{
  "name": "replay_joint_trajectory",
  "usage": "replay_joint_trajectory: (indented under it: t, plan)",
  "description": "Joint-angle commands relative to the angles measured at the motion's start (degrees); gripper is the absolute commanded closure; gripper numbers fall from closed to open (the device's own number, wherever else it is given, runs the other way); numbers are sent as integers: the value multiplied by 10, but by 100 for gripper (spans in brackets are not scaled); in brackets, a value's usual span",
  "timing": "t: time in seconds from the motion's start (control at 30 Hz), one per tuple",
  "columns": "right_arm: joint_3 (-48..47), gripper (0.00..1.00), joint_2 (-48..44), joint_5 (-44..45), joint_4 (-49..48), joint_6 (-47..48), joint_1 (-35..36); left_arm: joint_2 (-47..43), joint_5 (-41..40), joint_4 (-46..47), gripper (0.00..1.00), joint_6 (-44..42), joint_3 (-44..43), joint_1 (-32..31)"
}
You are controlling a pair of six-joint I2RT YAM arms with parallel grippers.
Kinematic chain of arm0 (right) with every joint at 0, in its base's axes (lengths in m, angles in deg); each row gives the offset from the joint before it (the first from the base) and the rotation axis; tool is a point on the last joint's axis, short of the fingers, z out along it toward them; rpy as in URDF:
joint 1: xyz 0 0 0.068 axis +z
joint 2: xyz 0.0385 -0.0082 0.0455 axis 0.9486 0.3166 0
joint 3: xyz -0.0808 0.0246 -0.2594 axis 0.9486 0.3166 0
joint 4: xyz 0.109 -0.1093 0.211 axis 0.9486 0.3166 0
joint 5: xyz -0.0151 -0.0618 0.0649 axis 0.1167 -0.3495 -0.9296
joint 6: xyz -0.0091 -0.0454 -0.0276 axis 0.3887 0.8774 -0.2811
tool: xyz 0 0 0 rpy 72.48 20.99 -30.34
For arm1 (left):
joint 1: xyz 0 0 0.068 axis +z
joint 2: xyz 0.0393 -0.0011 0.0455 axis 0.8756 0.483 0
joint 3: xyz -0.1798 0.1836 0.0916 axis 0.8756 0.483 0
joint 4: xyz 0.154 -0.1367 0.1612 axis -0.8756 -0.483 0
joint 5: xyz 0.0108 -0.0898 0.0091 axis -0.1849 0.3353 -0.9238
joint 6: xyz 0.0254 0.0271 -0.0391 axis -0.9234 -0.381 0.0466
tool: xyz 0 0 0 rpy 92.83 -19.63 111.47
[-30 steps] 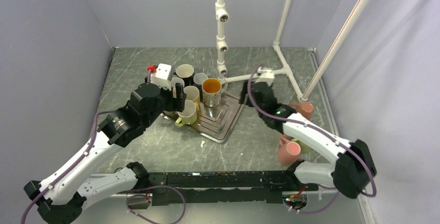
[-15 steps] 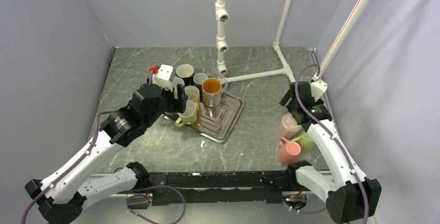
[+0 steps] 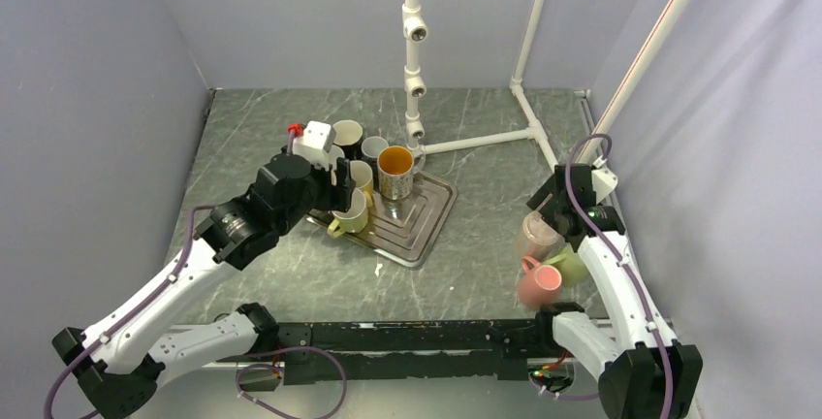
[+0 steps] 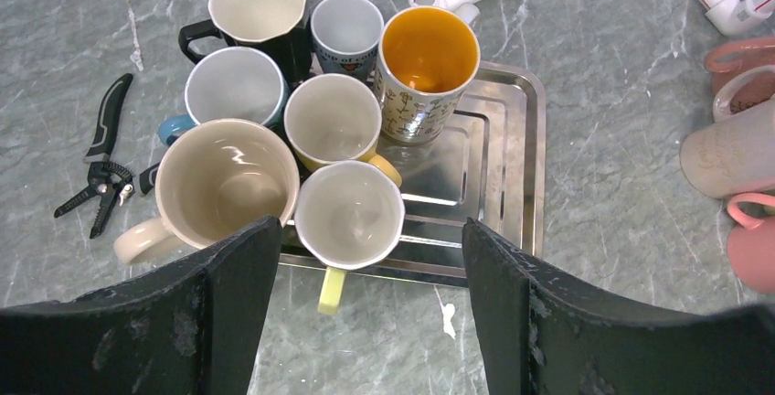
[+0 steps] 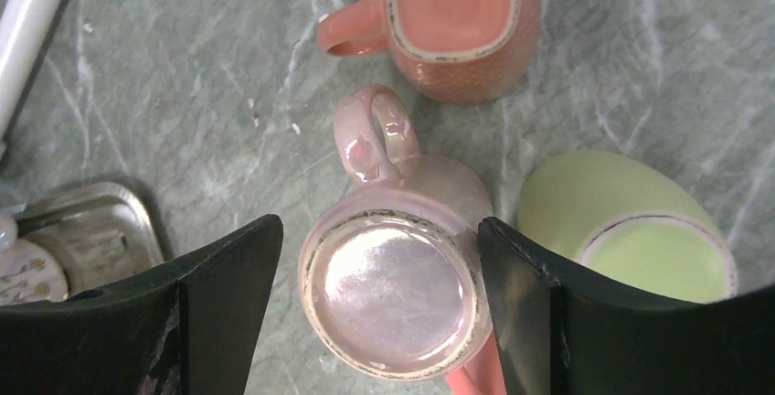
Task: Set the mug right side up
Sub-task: Move the cup to the center of the board.
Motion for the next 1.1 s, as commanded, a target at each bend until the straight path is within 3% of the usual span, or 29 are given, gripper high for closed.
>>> replay_joint_trajectory:
  t: [0.0,0.33,0.47,0.67,0.8,1.07]
  plan:
    - [19,19,-26,-67,-35,1,-1,10,13,14,23,4,-1,1]
    - [38,28,-5,-246,-85,38,4,19,10,9,23,6,-2,1]
    - [53,32,0,-299,-124,34,44,29,16,10,23,6,-4,1]
    - [39,33,27,-178,-104,-34,145,44,21,7,23,6,-9,1]
    - [30,31,43,-130,-89,-55,150,44,21,3,23,7,-9,1]
    - [-34,27,40,-58,-88,-7,149,47,28,0,23,5,-13,1]
